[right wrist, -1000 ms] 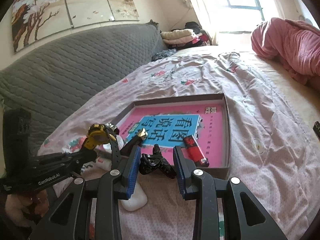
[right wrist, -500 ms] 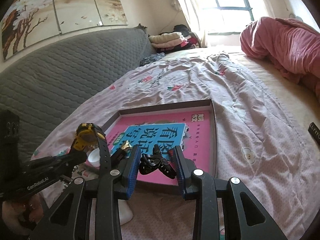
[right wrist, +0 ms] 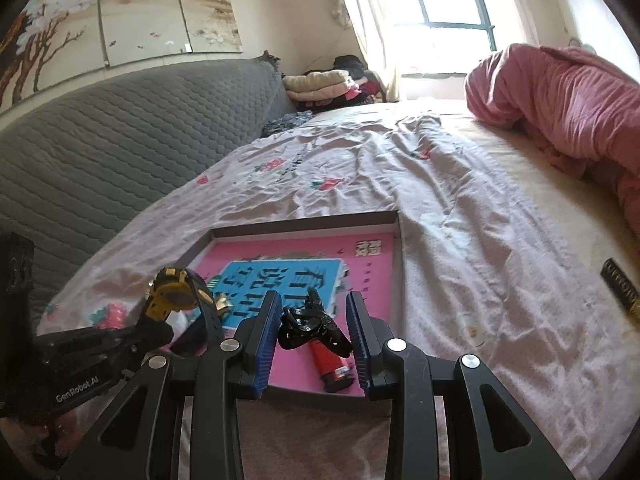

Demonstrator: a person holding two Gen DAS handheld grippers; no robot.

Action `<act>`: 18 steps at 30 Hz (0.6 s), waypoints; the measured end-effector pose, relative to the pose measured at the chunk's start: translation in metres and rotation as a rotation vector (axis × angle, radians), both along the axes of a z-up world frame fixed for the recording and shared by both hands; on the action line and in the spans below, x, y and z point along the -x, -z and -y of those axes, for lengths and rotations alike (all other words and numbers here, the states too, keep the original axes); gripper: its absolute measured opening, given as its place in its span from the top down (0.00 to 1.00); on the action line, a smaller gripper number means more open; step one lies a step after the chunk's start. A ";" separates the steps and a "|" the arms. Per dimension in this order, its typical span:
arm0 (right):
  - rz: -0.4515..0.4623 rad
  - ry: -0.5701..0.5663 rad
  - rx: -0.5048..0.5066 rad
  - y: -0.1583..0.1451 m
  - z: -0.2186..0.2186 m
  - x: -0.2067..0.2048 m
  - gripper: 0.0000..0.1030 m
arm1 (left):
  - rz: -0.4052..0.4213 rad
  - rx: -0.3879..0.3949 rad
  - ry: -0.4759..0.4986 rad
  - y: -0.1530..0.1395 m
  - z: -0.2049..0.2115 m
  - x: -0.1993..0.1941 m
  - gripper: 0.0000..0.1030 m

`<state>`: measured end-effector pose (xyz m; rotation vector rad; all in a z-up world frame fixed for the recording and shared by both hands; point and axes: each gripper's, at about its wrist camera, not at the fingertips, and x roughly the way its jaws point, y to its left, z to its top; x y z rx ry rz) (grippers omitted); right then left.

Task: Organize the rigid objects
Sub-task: 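Lower the yellow watch with the left gripper while the right lowers the black clip into the tray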

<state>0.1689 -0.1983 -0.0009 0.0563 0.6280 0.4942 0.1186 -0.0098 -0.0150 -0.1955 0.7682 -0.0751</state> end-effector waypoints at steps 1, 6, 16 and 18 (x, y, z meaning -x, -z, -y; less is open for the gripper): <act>-0.003 0.001 0.004 0.001 0.000 -0.002 0.67 | -0.005 0.000 0.003 0.002 0.002 -0.003 0.97; -0.009 0.013 0.029 0.005 0.000 -0.009 0.67 | -0.011 -0.004 0.007 0.006 0.007 -0.012 0.97; -0.017 0.015 0.046 0.010 -0.001 -0.019 0.67 | -0.062 -0.030 -0.060 0.015 0.007 -0.042 0.97; -0.016 0.013 0.056 0.011 -0.003 -0.020 0.67 | -0.054 -0.047 -0.054 0.015 0.010 -0.045 0.97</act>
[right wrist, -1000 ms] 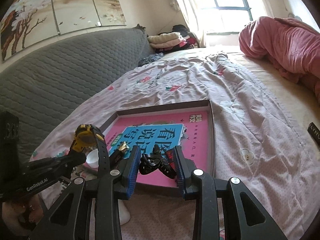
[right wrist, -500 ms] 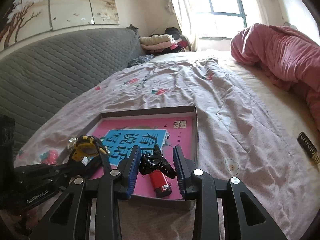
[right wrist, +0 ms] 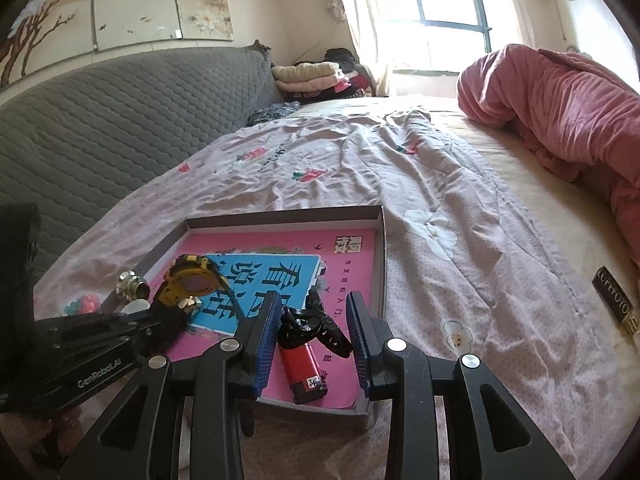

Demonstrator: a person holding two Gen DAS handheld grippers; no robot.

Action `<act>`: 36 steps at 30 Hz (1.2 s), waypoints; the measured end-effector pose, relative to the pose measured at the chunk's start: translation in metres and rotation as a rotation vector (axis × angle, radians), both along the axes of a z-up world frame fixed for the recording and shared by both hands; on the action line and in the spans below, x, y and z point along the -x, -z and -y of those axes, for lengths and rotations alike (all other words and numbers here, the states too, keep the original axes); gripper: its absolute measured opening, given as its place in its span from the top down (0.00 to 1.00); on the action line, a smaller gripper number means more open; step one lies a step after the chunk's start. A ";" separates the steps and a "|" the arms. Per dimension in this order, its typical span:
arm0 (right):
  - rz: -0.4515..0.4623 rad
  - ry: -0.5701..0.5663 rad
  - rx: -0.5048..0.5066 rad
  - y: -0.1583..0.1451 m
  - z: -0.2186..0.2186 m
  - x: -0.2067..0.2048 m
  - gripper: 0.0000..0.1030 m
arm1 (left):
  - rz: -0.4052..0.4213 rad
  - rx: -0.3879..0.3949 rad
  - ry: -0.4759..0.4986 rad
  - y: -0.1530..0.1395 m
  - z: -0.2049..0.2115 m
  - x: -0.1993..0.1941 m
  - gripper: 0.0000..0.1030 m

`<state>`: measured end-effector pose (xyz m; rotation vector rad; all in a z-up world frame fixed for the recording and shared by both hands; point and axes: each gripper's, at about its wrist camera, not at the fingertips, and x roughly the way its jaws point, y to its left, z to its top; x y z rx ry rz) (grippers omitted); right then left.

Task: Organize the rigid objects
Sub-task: 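Lower the yellow watch with the left gripper while the right lowers the black clip into the tray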

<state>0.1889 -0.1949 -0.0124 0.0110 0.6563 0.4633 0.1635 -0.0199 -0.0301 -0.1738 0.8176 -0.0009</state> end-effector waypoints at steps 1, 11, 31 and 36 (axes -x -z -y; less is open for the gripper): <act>0.002 -0.004 0.004 0.000 -0.001 0.000 0.67 | 0.001 -0.022 0.007 0.000 0.003 -0.001 0.97; 0.003 -0.012 0.040 0.005 -0.006 -0.004 0.67 | -0.008 -0.124 0.110 0.000 0.029 -0.011 0.97; -0.015 -0.015 0.042 0.008 -0.006 -0.006 0.67 | -0.180 -0.074 0.054 0.015 0.005 -0.033 0.95; -0.025 -0.045 0.067 0.012 -0.014 -0.004 0.67 | -0.182 -0.069 0.019 0.015 -0.009 -0.028 0.95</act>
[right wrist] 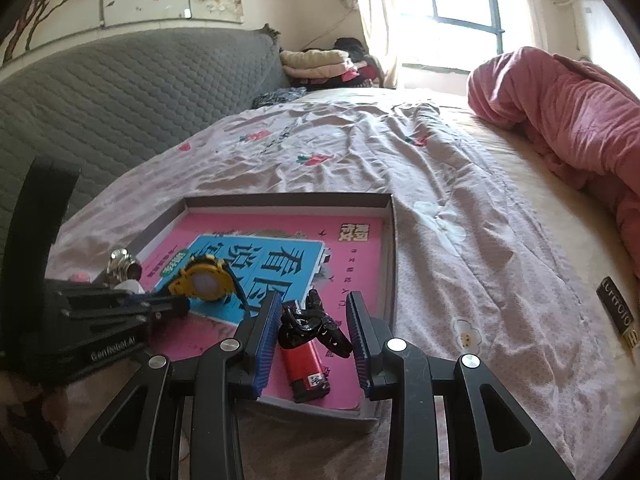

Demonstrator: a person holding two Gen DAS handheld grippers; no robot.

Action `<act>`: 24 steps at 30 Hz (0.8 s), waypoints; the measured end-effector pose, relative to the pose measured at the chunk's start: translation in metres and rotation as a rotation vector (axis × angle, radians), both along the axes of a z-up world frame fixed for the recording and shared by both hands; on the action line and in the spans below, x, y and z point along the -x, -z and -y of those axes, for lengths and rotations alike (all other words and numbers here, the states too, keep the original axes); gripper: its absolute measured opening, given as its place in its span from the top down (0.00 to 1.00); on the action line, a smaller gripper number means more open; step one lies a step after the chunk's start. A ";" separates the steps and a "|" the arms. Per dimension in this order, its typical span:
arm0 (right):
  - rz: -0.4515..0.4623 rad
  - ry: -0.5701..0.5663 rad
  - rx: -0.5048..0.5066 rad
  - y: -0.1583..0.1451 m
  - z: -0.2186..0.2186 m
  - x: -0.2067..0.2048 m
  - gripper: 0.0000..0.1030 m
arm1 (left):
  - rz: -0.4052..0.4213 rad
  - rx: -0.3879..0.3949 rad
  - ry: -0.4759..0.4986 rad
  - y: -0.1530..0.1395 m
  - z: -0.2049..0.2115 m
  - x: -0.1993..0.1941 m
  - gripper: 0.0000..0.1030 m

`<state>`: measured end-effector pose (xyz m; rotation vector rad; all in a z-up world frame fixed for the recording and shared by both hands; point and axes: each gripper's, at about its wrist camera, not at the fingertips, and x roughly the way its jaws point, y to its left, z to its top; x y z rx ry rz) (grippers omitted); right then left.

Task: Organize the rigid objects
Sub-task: 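Lower the yellow watch with the left gripper while the right lowers the black clip into the tray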

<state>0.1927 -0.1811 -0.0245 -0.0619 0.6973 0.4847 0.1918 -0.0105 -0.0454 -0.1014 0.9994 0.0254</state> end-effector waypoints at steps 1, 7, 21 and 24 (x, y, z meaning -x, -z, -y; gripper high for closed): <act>-0.002 -0.009 0.007 0.001 -0.002 0.000 0.67 | 0.001 -0.001 -0.004 0.000 -0.002 0.001 0.95; -0.014 -0.060 0.064 0.009 -0.016 0.003 0.67 | 0.003 -0.039 0.004 0.000 -0.006 0.005 0.95; -0.053 -0.054 0.129 0.024 -0.020 -0.001 0.67 | 0.014 -0.080 0.027 -0.002 0.003 0.005 0.95; -0.059 -0.049 0.122 0.025 -0.018 -0.002 0.67 | 0.015 -0.072 0.033 -0.002 0.004 0.005 0.95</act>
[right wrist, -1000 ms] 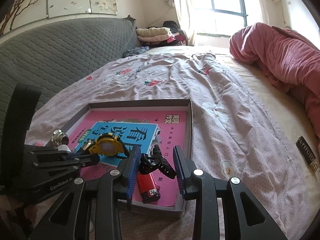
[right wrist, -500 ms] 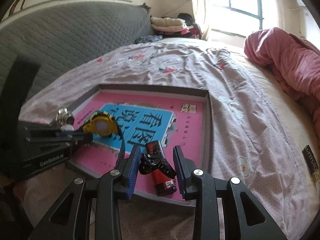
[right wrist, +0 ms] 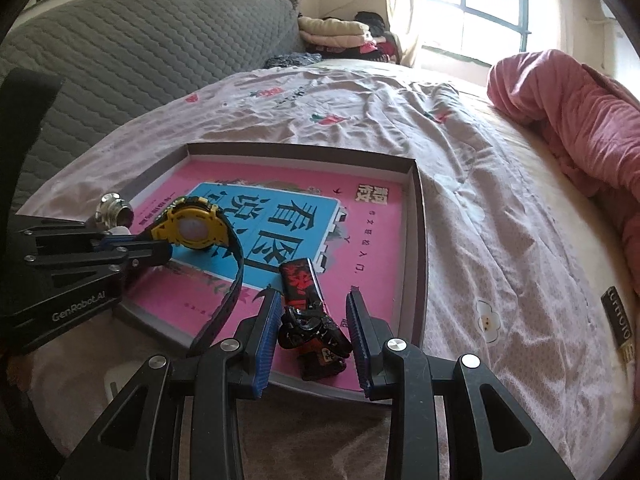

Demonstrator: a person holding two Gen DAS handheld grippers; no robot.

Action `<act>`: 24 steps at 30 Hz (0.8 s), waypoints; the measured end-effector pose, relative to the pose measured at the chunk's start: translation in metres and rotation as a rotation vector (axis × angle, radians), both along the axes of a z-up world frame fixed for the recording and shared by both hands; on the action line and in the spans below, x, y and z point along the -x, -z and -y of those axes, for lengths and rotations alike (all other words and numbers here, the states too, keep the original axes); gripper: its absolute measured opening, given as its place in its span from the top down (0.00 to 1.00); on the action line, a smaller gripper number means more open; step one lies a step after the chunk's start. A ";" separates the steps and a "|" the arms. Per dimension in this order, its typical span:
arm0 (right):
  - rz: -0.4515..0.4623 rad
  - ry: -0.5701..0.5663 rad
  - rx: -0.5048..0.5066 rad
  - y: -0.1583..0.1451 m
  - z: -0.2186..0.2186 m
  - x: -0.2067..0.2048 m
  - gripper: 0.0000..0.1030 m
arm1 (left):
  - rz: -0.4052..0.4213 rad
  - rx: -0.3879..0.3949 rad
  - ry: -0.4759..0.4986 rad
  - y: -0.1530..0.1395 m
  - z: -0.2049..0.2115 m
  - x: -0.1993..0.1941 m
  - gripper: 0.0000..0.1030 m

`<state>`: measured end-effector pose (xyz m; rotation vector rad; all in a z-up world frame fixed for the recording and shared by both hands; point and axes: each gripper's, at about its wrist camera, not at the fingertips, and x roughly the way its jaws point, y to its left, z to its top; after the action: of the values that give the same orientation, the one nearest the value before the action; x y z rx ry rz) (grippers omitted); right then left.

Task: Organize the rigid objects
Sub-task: 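Lower the yellow watch with the left gripper while the right lowers the black clip into the tray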

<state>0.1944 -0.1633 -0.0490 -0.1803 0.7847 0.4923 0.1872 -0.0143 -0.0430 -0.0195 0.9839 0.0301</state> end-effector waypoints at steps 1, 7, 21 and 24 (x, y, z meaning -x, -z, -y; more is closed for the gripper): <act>-0.001 0.001 -0.002 0.000 0.000 0.000 0.67 | -0.001 0.003 0.000 0.000 0.000 0.000 0.95; 0.001 0.006 -0.001 0.000 0.000 -0.001 0.67 | 0.013 0.022 -0.004 0.001 0.002 -0.001 0.95; -0.021 -0.005 -0.037 -0.002 0.007 0.000 0.66 | 0.006 0.029 0.014 0.001 0.010 -0.004 0.95; -0.022 -0.008 -0.038 -0.002 0.007 0.001 0.66 | 0.005 0.030 0.013 0.001 0.010 -0.004 0.95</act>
<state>0.1935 -0.1704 -0.0469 -0.1430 0.7957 0.5167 0.1907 -0.0243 -0.0439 -0.0406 0.9792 0.0035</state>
